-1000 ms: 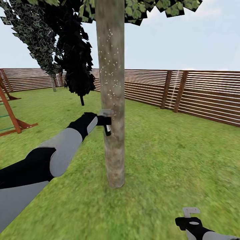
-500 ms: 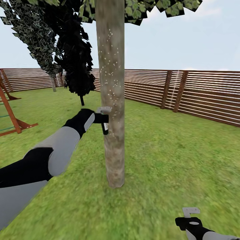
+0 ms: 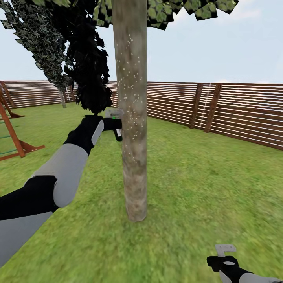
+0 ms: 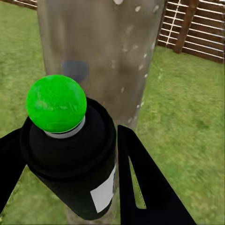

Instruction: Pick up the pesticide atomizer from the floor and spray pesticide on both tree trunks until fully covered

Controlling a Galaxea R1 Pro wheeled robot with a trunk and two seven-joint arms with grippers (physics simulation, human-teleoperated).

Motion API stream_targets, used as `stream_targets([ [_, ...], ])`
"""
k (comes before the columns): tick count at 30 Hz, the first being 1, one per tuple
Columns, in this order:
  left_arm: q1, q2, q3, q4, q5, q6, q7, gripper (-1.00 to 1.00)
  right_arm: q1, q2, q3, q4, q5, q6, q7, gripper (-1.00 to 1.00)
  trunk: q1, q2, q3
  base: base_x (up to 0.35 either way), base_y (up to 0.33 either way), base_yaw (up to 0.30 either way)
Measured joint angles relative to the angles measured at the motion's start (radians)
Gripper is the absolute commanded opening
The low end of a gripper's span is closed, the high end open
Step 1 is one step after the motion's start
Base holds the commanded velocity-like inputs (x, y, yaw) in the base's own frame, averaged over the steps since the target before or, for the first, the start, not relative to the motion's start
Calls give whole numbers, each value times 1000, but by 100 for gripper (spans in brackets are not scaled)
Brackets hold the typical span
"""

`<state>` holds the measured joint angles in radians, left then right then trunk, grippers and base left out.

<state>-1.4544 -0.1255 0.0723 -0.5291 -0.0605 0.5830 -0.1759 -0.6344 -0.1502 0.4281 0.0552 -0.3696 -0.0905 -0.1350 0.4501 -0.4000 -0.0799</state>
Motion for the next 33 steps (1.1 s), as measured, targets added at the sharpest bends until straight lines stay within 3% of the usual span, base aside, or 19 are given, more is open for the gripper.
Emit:
stream_targets([
  [6, 0, 0, 0, -68, -3, 1, 40, -100, 0, 0, 0, 0, 0, 0, 0, 100, 0, 0, 0, 0, 0, 0],
  [8, 0, 2, 1, -27, -3, 0, 43, -100, 0, 0, 0, 0, 0, 0, 0, 100, 0, 0, 0, 0, 0, 0],
  [10, 1, 5, 3, 65, -4, -2, 44, -100, 0, 0, 0, 0, 0, 0, 0, 100, 0, 0, 0, 0, 0, 0],
  [13, 0, 51, 7, 148, -12, -6, 44, -100, 0, 0, 0, 0, 0, 0, 0, 100, 0, 0, 0, 0, 0, 0],
  [17, 0, 120, 11, 164, -9, -7, 44, -100, 0, 0, 0, 0, 0, 0, 0, 100, 0, 0, 0, 0, 0, 0],
  [21, 0, 148, 14, 155, 0, -6, 45, -100, 0, 0, 0, 0, 0, 0, 0, 100, 0, 0, 0, 0, 0, 0],
  [24, 0, 140, 16, 148, 7, -5, 44, -100, 1, 0, 0, 0, 0, 0, 0, 100, 0, 0, 0, 0, 0, 0],
  [30, 0, 54, 17, -28, 14, 1, 41, -100, 1, 0, 0, 0, 0, 0, 0, 100, 0, 0, 0, 0, 0, 0],
  [33, 0, 42, 17, -59, 6, 1, 41, -100, 1, 0, 0, 0, 0, 0, 0, 100, 0, 0, 0, 0, 0, 0],
])
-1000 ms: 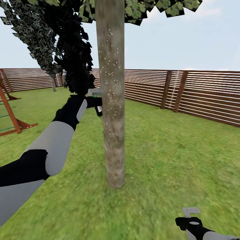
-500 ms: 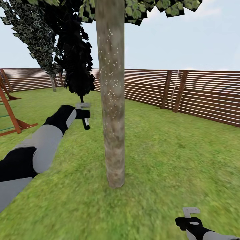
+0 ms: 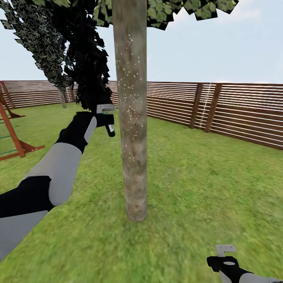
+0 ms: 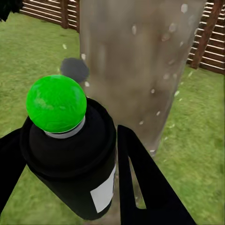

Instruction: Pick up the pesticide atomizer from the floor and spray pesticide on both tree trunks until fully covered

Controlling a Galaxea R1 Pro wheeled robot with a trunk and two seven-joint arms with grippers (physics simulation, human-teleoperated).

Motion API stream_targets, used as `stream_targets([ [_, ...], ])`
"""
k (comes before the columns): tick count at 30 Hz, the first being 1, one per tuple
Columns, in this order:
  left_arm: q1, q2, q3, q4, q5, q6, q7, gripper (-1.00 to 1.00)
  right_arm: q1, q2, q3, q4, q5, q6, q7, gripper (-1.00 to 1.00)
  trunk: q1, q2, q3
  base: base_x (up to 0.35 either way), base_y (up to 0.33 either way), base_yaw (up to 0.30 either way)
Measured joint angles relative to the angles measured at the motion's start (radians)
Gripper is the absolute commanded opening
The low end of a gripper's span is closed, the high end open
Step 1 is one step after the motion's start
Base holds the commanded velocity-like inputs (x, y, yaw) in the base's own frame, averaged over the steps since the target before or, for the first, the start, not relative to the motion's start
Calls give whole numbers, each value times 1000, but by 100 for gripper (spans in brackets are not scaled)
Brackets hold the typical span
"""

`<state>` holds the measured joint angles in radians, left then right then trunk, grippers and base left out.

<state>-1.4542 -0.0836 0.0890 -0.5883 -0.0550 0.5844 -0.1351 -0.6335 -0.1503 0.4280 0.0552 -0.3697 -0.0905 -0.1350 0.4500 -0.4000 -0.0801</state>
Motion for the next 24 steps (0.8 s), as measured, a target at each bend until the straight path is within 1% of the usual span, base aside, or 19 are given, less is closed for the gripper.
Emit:
stream_targets([
  [3, 0, -2, 1, 2, -3, 0, 0, -100, 0, 0, 0, 0, 0, 0, 0, 100, 0, 0, 0, 0, 0, 0],
  [5, 0, -3, 5, 33, -4, -1, 1, -100, 0, 0, 0, 0, 0, 0, 0, 100, 0, 0, 0, 0, 0, 0],
  [7, 1, -6, 8, 161, -4, -8, 2, -100, 0, 0, 0, 0, 0, 0, 0, 100, 0, 0, 0, 0, 0, 0],
  [8, 0, -7, 10, 197, -4, -11, 2, -100, -1, 0, 0, 0, 0, 0, 0, 100, 0, 1, 0, 0, 0, 0],
  [10, 0, -7, 12, 246, -4, -14, 2, -100, -1, 0, 0, 0, 0, 0, 0, 100, 0, 0, 0, 0, 0, 0],
  [13, 0, -7, 13, 322, -4, -63, 2, -100, -1, 0, 0, 0, 0, 0, 0, 100, 0, 0, 0, 0, 0, 0],
  [16, 0, -8, 14, 364, -5, -77, 2, -100, 0, 1, 0, 0, 0, 0, 0, 100, 0, 0, 0, 0, 0, 0],
  [17, 0, -10, 14, 384, -5, -90, 1, -100, 0, 1, 0, 0, 0, 0, 0, 100, 0, 0, 0, 0, 0, 0],
  [18, 0, -10, 12, 405, -4, -119, 1, -100, -1, 1, 0, 0, 0, 0, 0, 100, 0, 0, 0, 0, 0, 0],
  [20, 0, -11, 6, 400, -2, -137, 1, -100, 0, 0, 0, 0, 0, 0, 0, 100, 0, 0, 0, 0, 0, 0],
  [21, 0, -11, 5, 374, -1, -138, 2, -100, 0, 0, 0, 0, 0, 0, 0, 100, 0, 0, 0, 0, 0, 0],
  [23, -1, -10, 5, 251, -1, -111, 3, -100, 0, 0, 0, 0, 0, 0, 0, 100, 0, -1, 0, 0, 0, 0],
  [24, 0, -10, 5, 228, -2, -106, 3, -100, 0, 0, 0, 0, 0, 0, 0, 100, 0, 0, 0, 0, 0, 0],
])
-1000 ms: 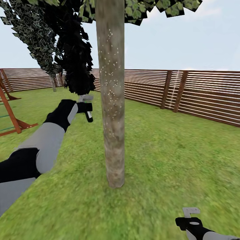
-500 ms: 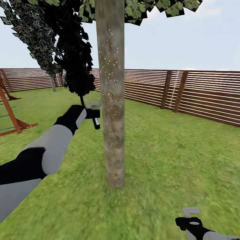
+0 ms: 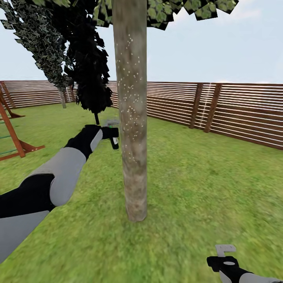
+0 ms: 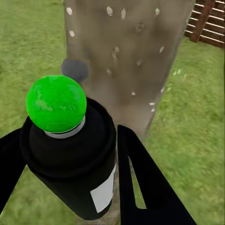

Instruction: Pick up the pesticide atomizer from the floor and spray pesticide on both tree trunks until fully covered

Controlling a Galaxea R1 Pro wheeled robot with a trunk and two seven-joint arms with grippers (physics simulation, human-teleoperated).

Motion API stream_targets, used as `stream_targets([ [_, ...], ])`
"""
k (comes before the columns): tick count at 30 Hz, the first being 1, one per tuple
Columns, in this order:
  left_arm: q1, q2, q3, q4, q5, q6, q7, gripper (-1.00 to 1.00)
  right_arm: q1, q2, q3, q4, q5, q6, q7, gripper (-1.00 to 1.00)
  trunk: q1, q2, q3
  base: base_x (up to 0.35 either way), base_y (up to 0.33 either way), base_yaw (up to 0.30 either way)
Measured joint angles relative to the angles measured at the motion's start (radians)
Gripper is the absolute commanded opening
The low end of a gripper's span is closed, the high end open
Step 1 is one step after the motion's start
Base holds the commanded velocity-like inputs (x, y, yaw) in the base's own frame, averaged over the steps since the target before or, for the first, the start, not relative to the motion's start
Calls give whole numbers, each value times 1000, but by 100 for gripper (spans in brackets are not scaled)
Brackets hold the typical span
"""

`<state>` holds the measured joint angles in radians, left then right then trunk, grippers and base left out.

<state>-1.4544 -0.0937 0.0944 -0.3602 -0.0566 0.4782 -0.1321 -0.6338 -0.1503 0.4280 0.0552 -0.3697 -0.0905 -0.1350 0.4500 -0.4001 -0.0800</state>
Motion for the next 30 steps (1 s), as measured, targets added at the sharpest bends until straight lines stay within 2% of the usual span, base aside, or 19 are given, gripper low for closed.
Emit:
stream_targets([
  [3, 0, 0, 1, -63, 0, 8, 0, -100, 0, 0, 0, 0, 0, 0, 0, 100, 0, 0, 0, 0, 0, 0],
  [9, 0, 0, 3, -68, -1, 10, 0, -100, 0, 0, 0, 0, 0, 0, 0, 100, 0, 0, 0, 0, 0, 0],
  [11, 0, -1, 6, -34, -2, 9, -1, -100, 0, 0, 0, 0, 0, 0, 0, 100, 0, 0, 0, 0, 0, 0],
  [13, 1, -6, 8, 106, -1, -9, -1, -100, 0, 0, 0, 0, 0, 0, 0, 100, 0, 0, 0, 0, 0, 0],
  [14, 1, -8, 10, 182, -2, -45, -2, -100, 0, 0, 0, 0, 0, 0, 0, 100, 0, 1, 0, 0, 0, 0],
  [18, 1, -10, 10, 307, -4, -100, -3, -100, 0, 0, 0, 0, 0, 0, 0, 100, 0, 0, 0, 0, 0, 0],
  [23, 14, -11, 10, 328, -5, -105, -3, -100, 0, 1, 0, 0, 0, 0, 0, 100, 0, 0, 0, 0, 0, 0],
  [27, 77, -11, 10, 330, -6, -116, -3, -100, -1, 1, 0, 0, 0, 0, 0, 100, 0, 0, 0, 0, 0, 0],
  [28, 113, -12, 11, 330, -6, -145, -4, -100, 0, 1, 0, 0, 0, 0, 0, 100, 0, 0, 0, 0, 0, 0],
  [30, 142, -31, 14, 330, -5, -162, -4, -100, 0, 1, 0, 0, 0, 0, 0, 100, 0, 0, 0, 0, 0, 0],
])
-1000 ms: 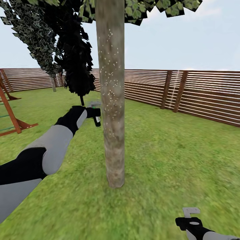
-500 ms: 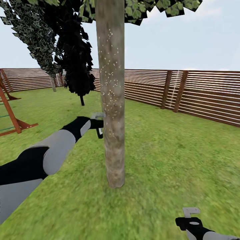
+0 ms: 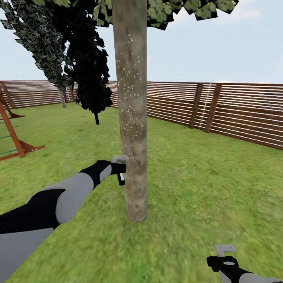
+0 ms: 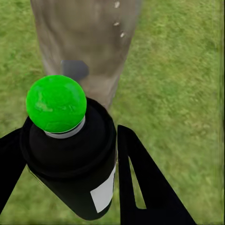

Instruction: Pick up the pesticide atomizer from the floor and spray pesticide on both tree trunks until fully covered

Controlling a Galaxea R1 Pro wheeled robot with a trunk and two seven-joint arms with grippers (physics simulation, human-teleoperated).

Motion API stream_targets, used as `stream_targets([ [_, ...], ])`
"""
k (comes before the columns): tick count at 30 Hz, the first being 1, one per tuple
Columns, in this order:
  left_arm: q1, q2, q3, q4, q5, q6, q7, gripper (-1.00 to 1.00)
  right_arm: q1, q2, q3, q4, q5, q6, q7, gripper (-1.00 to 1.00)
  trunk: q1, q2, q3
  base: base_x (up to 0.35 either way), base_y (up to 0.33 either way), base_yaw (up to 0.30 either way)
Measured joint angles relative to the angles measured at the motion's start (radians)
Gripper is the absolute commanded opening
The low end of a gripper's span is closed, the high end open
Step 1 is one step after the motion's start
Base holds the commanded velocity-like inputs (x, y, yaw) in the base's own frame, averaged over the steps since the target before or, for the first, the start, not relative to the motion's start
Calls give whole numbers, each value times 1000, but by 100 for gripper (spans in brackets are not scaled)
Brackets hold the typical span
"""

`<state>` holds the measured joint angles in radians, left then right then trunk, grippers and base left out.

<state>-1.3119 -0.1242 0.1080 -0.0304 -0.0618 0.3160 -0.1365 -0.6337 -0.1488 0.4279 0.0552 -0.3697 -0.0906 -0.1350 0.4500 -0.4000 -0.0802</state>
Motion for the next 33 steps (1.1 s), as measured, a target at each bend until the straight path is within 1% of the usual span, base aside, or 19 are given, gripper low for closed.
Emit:
stream_targets([
  [3, 46, -10, -4, 0, -2, -8, -3, -100, 0, 0, 0, 0, 0, 0, 0, 100, 0, 0, 0, 0, 0, 0],
  [4, 52, -21, 0, 0, 1, -13, -6, -100, 0, 0, 0, 0, 0, 0, 0, 100, 0, 0, 0, 0, 0, 0],
  [5, 55, -42, 3, 0, 2, -24, -8, -100, -1, 0, 0, 0, 0, 0, 0, 100, 0, 0, 0, 0, 0, 0],
  [6, 57, -50, -4, 0, 0, -31, -9, -100, -1, 0, 0, 0, 0, 0, 0, 100, 0, 0, 0, 0, 0, 0],
  [10, 59, -50, -13, -7, 0, -38, -10, -100, 0, 0, 0, 0, 0, 0, 0, 100, 0, 0, 0, 0, 0, 0],
  [11, 59, -50, -13, -9, 1, -38, -25, -100, 0, 0, 0, 0, 0, 0, 0, 100, 0, 0, 0, 0, 0, 0],
  [13, 59, -50, -14, -13, 2, -38, -78, -100, 0, 0, 0, 0, 0, 0, 0, 100, 0, 0, 0, 0, 0, 0],
  [15, 59, -50, -14, -31, 3, -38, -92, -100, 0, 0, 0, 0, 0, 0, 0, 100, 0, 0, 0, 0, 0, 0],
  [18, 58, -50, -15, -158, 5, -20, -95, -100, 0, 0, 0, 0, 0, 0, 0, 100, 0, 0, 0, 0, 0, 0],
  [21, 58, -50, -17, -270, 3, 60, -94, -100, 0, 0, 0, 0, 0, 0, 0, 100, 0, 0, 0, 0, 0, 0],
  [23, 58, -50, -17, -325, 1, 90, -93, -100, 0, 0, 0, 0, 0, 0, 0, 100, 0, 0, 0, 0, 0, 0],
  [24, 59, -50, -17, -337, -1, 97, -85, -100, 0, 0, 0, 0, 0, 0, 0, 100, 0, 0, 0, 0, 0, 0],
  [27, 59, -50, -15, -345, -2, 103, -33, -100, 0, 0, 0, 0, 0, 0, 0, 100, 0, 0, 0, 0, 0, 0],
  [29, 59, -50, -11, -334, -2, 104, -21, -100, 0, 0, 0, 0, 0, 0, 0, 100, 0, 0, 0, 0, 0, 0],
  [32, 59, -50, -9, -224, -3, 91, -18, -100, 0, 0, 0, 0, 0, 0, 0, 100, 0, 0, 0, 0, 0, 0],
  [33, 59, -50, -9, -177, -4, 70, -17, -100, -1, 0, 0, 0, 0, 0, 0, 100, 0, 0, 0, 0, 0, 0],
])
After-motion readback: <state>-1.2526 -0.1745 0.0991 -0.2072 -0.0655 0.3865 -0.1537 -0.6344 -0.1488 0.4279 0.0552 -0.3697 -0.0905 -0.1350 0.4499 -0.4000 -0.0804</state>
